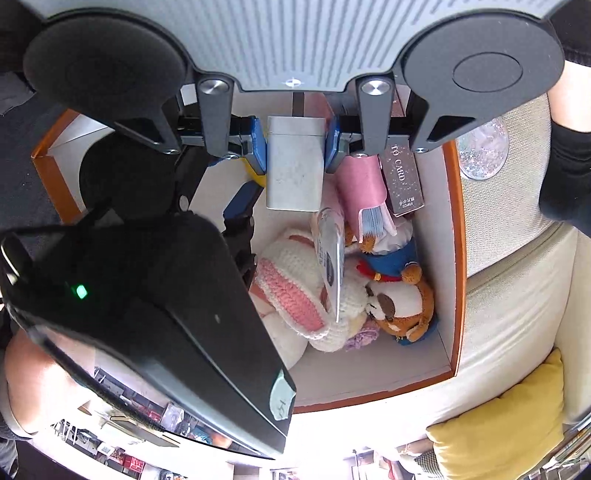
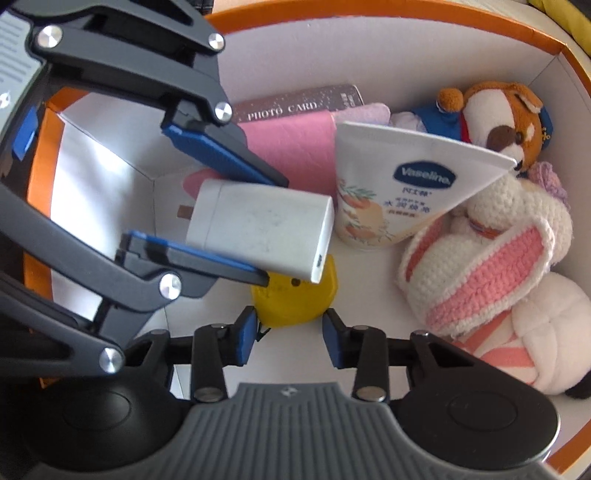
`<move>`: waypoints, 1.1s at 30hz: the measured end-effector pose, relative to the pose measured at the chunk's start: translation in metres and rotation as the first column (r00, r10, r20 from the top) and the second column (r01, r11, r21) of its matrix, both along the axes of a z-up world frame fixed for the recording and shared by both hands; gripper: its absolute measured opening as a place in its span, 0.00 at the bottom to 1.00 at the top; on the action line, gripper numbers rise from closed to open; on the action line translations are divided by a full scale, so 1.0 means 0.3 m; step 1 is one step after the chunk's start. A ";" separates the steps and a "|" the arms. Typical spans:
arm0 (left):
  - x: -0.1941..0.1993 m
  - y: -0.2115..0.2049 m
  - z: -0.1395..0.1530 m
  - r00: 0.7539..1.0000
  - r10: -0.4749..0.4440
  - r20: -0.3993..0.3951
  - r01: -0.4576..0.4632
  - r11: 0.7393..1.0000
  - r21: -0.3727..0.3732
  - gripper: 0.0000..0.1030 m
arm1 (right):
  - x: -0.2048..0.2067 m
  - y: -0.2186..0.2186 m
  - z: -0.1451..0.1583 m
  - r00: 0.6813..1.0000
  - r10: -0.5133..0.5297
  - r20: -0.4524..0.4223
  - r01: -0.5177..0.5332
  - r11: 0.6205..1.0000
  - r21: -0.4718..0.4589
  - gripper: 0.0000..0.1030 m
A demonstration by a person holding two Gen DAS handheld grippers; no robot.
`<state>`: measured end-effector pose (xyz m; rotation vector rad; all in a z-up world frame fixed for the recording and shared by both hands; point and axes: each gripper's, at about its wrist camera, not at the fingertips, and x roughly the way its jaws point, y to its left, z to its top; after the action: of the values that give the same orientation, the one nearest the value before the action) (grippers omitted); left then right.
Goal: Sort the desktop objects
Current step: 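Lower the white adapter into the box and open the left tool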
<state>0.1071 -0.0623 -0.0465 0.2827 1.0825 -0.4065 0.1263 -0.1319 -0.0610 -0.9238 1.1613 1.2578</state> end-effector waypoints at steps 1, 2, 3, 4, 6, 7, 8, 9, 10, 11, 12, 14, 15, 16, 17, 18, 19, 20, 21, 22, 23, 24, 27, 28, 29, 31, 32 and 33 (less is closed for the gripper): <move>0.001 0.000 0.000 1.000 0.005 -0.003 -0.005 1.000 0.000 0.36 | -0.004 0.001 0.001 1.000 0.006 0.006 -0.006 1.000 0.005 0.30; 0.003 -0.001 0.000 1.000 0.008 -0.005 -0.008 1.000 -0.001 0.36 | -0.008 -0.002 0.003 1.000 0.015 0.010 -0.016 1.000 0.018 0.25; 0.003 -0.003 -0.001 1.000 0.007 -0.005 -0.007 1.000 0.001 0.36 | -0.008 -0.006 0.005 1.000 0.018 0.007 -0.018 0.999 0.030 0.23; 0.004 -0.007 -0.002 1.000 0.004 -0.006 -0.004 1.000 0.004 0.36 | -0.008 -0.011 0.005 1.000 0.018 0.007 -0.018 0.999 0.034 0.23; 0.004 -0.016 -0.004 1.000 -0.005 -0.011 0.005 1.000 0.014 0.36 | -0.008 -0.021 0.010 1.000 0.019 0.011 -0.020 0.999 0.035 0.25; 0.003 -0.020 -0.007 1.000 -0.008 -0.016 0.008 1.000 0.024 0.36 | -0.009 -0.026 0.016 1.000 0.024 0.014 -0.025 0.999 0.038 0.25; 0.006 -0.022 -0.009 1.000 -0.006 -0.021 0.007 1.000 0.028 0.36 | -0.010 -0.032 0.026 0.999 0.031 0.013 -0.032 0.999 0.044 0.25; 0.008 -0.023 -0.010 1.000 -0.002 -0.026 0.003 1.000 0.028 0.36 | -0.010 -0.037 0.033 0.999 0.035 0.015 -0.036 0.998 0.050 0.25; 0.012 -0.022 -0.010 1.000 0.002 -0.030 -0.001 1.000 0.023 0.36 | -0.009 -0.043 0.040 0.999 0.038 0.023 -0.039 0.998 0.058 0.25; 0.016 -0.020 -0.008 0.999 0.009 -0.038 -0.008 1.000 0.015 0.36 | -0.008 -0.046 0.043 0.999 0.039 0.029 -0.041 0.997 0.063 0.25; 0.022 -0.018 -0.008 0.999 0.017 -0.050 -0.017 1.000 0.007 0.36 | -0.007 -0.049 0.045 0.999 0.036 0.035 -0.038 0.997 0.067 0.25; 0.030 -0.015 -0.005 0.998 0.029 -0.059 -0.029 1.000 -0.002 0.37 | -0.005 -0.052 0.046 0.999 0.033 0.039 -0.035 0.997 0.071 0.25; 0.032 -0.015 -0.003 0.998 0.030 -0.058 -0.031 1.000 -0.001 0.37 | -0.005 -0.053 0.048 0.999 0.030 0.039 -0.033 0.997 0.074 0.26; 0.032 -0.016 -0.001 0.998 0.028 -0.058 -0.028 1.000 -0.001 0.37 | -0.005 -0.055 0.050 0.999 0.031 0.041 -0.034 0.997 0.075 0.26; 0.031 -0.016 0.002 0.998 0.026 -0.057 -0.026 1.000 -0.001 0.38 | -0.006 -0.056 0.051 0.998 0.033 0.044 -0.036 0.997 0.075 0.26; 0.027 -0.014 0.008 0.998 0.023 -0.055 -0.023 1.000 -0.003 0.39 | -0.007 -0.057 0.052 0.998 0.034 0.048 -0.038 0.997 0.074 0.26; 0.021 -0.008 0.020 0.999 0.016 -0.050 -0.017 1.000 -0.015 0.40 | -0.007 -0.058 0.054 0.998 0.035 0.052 -0.039 0.997 0.072 0.26; 0.014 -0.003 0.032 0.999 0.012 -0.046 -0.013 1.000 -0.028 0.43 | -0.006 -0.059 0.056 0.998 0.037 0.057 -0.041 0.997 0.071 0.26; 0.000 0.008 0.055 0.999 0.006 -0.037 -0.008 0.999 -0.050 0.45 | -0.005 -0.060 0.059 0.997 0.038 0.063 -0.042 0.997 0.071 0.30; -0.011 0.017 0.071 1.000 0.003 -0.028 -0.004 0.998 -0.063 0.46 | -0.004 -0.060 0.063 0.997 0.039 0.073 -0.044 0.996 0.074 0.34; -0.028 0.033 0.091 1.000 0.001 -0.014 -0.002 0.997 -0.075 0.46 | -0.003 -0.059 0.068 0.996 0.042 0.080 -0.048 0.996 0.077 0.35; -0.045 0.048 0.110 1.000 0.005 0.001 -0.005 0.996 -0.085 0.46 | -0.002 -0.058 0.074 0.996 0.047 0.081 -0.053 0.995 0.080 0.35; -0.091 0.095 0.157 0.999 0.038 0.039 -0.033 0.993 -0.114 0.47 | 0.006 -0.050 0.097 0.996 0.045 0.082 -0.053 0.994 0.093 0.35; -0.103 0.111 0.169 0.998 0.049 0.049 -0.042 0.991 -0.126 0.47 | 0.010 -0.047 0.100 0.996 0.045 0.081 -0.052 0.995 0.088 0.34; -0.121 0.126 0.183 0.996 0.062 0.058 -0.053 0.989 -0.138 0.47 | 0.013 -0.045 0.100 0.996 0.044 0.082 -0.051 0.995 0.086 0.34; -0.132 0.154 0.199 0.993 0.097 0.071 -0.084 0.983 -0.164 0.47 | 0.020 -0.043 0.099 0.996 0.042 0.082 -0.049 0.995 0.083 0.32; -0.140 0.164 0.203 0.991 0.109 0.072 -0.096 0.980 -0.172 0.47 | 0.025 -0.043 0.102 0.996 0.035 0.078 -0.042 0.995 0.085 0.32; -0.126 0.178 0.189 0.989 0.127 0.072 -0.112 0.976 -0.185 0.47 | 0.029 -0.044 0.106 0.996 0.026 0.080 -0.034 0.995 0.091 0.31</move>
<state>0.0693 -0.0088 0.0103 0.0724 0.9686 -0.3785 0.1350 -0.1450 -0.0293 -0.9167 1.0224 1.2774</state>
